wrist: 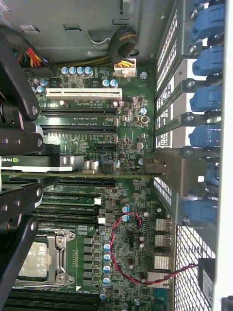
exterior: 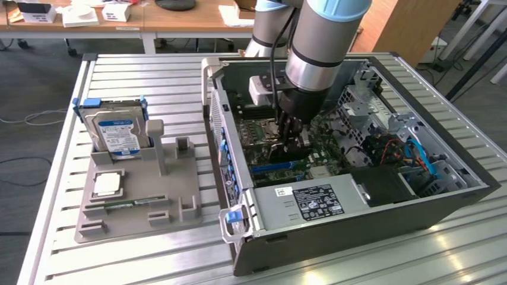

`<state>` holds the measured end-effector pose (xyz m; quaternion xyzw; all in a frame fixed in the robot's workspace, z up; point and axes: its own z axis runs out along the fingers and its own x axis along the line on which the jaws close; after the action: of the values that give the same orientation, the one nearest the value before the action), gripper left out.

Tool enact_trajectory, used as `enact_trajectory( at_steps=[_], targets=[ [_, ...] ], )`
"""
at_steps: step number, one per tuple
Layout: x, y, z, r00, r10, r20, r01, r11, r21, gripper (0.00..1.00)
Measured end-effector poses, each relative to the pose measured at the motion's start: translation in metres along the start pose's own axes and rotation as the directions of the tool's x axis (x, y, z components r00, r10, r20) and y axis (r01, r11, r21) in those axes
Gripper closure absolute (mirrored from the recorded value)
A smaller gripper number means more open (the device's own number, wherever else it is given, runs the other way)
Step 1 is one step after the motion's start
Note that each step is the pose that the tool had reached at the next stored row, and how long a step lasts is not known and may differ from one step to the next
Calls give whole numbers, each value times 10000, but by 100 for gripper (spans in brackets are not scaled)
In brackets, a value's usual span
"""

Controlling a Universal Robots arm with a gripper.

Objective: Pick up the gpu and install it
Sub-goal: 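Insert the gpu into the slot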

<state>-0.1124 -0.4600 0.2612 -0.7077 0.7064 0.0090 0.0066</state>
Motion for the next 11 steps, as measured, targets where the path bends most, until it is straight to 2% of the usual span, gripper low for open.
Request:
enact_trajectory(
  at_steps=[11],
  targets=[
    [0,1,16,10000,0,0,0,10000,0,73]
  ],
)
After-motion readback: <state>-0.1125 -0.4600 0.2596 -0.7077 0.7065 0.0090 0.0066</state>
